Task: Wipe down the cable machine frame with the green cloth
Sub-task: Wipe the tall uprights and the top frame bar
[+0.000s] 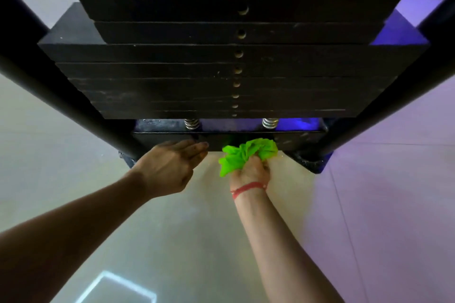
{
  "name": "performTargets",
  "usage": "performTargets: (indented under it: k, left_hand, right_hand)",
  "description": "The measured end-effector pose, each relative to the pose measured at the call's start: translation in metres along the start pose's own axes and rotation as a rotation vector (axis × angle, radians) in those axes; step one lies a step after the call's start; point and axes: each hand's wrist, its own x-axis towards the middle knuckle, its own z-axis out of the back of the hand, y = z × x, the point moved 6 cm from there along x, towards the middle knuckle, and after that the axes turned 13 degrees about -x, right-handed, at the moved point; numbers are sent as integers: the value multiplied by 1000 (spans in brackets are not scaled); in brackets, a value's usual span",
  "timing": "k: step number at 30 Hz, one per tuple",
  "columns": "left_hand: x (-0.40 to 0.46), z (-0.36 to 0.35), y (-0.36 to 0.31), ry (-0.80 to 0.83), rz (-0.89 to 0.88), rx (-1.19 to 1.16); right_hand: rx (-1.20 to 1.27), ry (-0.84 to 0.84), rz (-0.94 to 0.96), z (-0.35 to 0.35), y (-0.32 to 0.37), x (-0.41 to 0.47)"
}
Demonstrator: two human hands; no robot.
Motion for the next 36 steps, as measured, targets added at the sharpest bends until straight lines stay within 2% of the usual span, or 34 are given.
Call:
performTargets:
  k: [2,7,10,13,15,17,20,22,24,27,32,36]
  left_hand:
    - [1,-2,3,-8,-40,62]
    - [7,-5,-3,35,-65,94]
    - [16,-10,-8,41,-81,87]
    - [25,-13,-13,47,-99,81]
    - [31,-9,-19,49,-110,90]
    - [37,-6,-26,49,-127,96]
    - [44,-5,-29,44,-146,93]
    - [46,-3,-30,41,-141,88]
    - [47,-1,-32,52,-134,71]
    - [48,0,-33,39,-141,68]
    - [49,0,-35,43,-123,72]
    - [48,1,-40,48,-96,14]
  right_hand:
    - [146,49,8,-19,0,0]
    - [49,-51,-25,20,4,24]
    - [155,-29,-82,34,25,46]
    - [122,-101,80,33,69,40]
    - [158,-152,131,35,69,32]
    - [136,-191,33,42,51,34]
    - [170,-72,-69,41,47,40]
    - [114,-19,-10,30,66,30]
    - [51,-89,101,25,85,15]
    - [94,-179,193,18,95,6]
    - [133,-198,189,23,98,12]
    - [110,-277,199,33,100,8]
